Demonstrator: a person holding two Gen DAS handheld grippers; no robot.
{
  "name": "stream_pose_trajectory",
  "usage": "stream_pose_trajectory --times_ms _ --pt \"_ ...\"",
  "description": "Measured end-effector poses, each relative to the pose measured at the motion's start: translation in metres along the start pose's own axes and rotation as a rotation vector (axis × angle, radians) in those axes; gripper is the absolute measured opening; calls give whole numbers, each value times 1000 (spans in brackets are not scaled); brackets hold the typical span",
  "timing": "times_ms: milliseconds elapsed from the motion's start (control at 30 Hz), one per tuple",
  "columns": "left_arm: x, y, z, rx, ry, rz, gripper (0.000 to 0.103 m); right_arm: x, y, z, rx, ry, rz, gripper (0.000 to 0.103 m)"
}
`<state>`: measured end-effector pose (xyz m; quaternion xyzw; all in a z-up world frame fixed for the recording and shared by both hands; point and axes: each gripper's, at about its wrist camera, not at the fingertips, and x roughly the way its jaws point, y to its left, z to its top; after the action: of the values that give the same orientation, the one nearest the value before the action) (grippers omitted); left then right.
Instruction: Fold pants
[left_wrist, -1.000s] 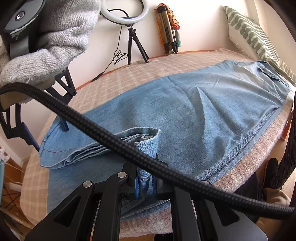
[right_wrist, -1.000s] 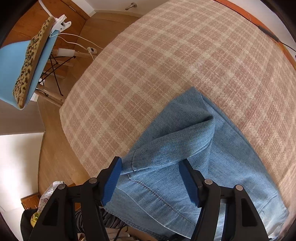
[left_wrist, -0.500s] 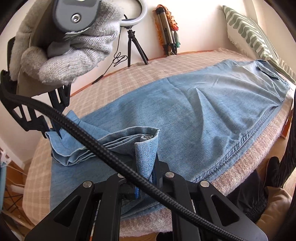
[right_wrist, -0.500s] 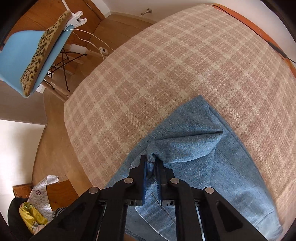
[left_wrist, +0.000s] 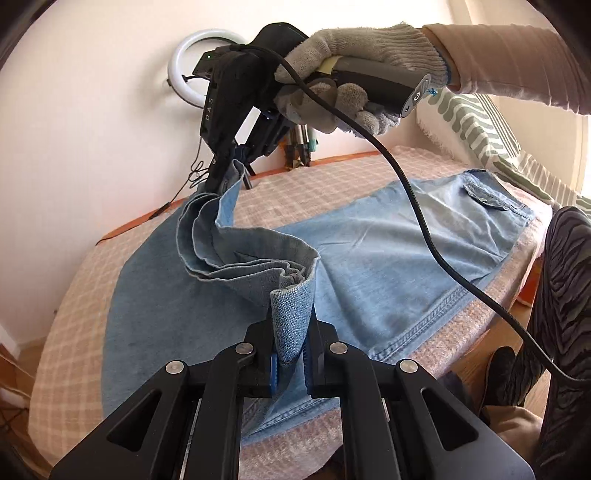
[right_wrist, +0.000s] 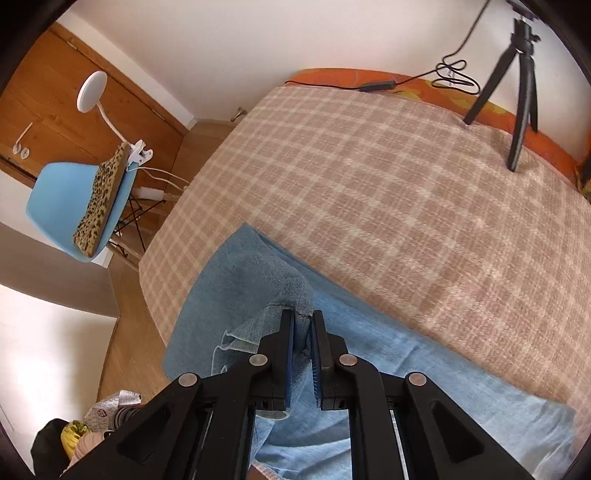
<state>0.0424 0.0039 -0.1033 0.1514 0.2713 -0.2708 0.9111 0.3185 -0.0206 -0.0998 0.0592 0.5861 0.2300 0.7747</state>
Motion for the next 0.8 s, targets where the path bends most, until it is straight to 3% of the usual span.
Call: stream_pose_trajectory --times_ms 100,200,233,267,400,467,700,800 --pt "11 -17 0 40 35 -36 8 1 -42 -15 82 -29 51 14" --pt "13 -25 1 38 51 -52 8 1 -68 -35 135 -62 42 34" --pt "13 -25 2 31 52 -58 8 0 -73 -42 157 -71 40 49" --pt "13 -26 3 33 49 -58 8 -3 -80 -51 179 -77 38 57" --pt "10 -38 1 101 41 -40 8 -4 -89 -84 251 -97 53 63" --pt "11 -40 0 118 43 -35 8 3 -90 -96 299 -86 132 63" --pt "2 -29 0 75 21 -38 8 19 -84 -114 418 -90 169 63" --pt "-4 -26 3 74 -7 -36 8 14 -83 -130 443 -111 177 81"
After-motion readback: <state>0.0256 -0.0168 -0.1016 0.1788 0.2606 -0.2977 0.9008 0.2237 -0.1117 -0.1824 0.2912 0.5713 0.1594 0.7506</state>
